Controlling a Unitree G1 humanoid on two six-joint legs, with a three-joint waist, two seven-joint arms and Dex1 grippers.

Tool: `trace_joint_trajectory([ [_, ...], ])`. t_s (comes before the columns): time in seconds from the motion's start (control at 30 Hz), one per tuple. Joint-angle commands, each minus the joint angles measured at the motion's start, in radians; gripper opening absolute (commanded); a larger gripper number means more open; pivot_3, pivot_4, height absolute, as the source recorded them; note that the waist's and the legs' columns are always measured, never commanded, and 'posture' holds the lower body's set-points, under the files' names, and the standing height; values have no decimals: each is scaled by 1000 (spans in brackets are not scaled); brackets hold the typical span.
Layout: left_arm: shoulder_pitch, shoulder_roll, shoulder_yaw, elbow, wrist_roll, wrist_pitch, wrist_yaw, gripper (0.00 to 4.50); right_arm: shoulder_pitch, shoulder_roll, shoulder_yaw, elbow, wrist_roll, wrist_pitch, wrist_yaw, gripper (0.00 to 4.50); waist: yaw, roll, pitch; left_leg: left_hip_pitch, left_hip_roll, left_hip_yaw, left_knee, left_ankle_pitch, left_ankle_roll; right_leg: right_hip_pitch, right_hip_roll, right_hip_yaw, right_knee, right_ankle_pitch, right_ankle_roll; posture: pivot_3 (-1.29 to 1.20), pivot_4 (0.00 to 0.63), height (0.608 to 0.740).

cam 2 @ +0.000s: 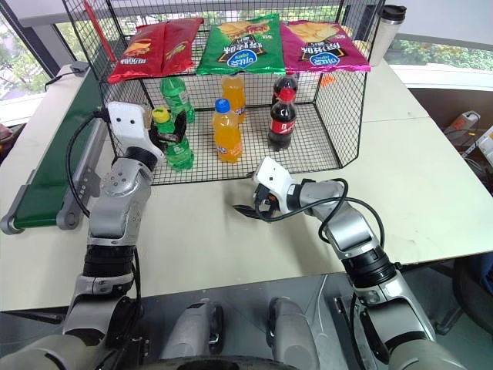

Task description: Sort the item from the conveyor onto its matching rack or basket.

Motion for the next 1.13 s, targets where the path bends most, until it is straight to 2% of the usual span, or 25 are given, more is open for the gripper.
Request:
trace_joint_trajectory([
  [0.03,5,3,17,-103,-13,30,5,4485,-21,-3,-8,-38,10,-6,7,4500,0,0,0,0,0,0,0,0,0,0,0,0,0,0,0,0,150,740],
  [0.37,160,36,24,-422,-42,230,-10,4485,-21,-1,-8,-32,4,-11,8,4500,-2,0,0,0,0,0,0,0,0,0,0,0,0,0,0,0,150,740],
  [0.57,401,57,38,-593,-70,350,-27,4485,-9,-3,-16,-34,15,-31,17,4500,-2,0,0,1,0,0,0,0,0,0,0,0,0,0,0,0,150,740],
  [0.77,570,55,-2,-598,-40,326,-30,4485,6,-2,-15,-62,55,-36,60,4500,3,0,0,1,0,-1,0,0,0,0,0,0,0,0,-1,0,150,740],
  [0.97,620,37,-26,-574,-32,295,-37,4485,37,-26,-25,-123,125,2,126,4500,0,0,0,0,0,-1,0,0,0,0,0,0,0,-1,-1,0,150,740],
  [1.13,641,32,-34,-557,-36,267,-51,4485,40,-33,-25,-125,131,10,116,4500,0,0,0,1,0,-1,0,0,0,0,0,0,0,-1,-1,0,150,740],
])
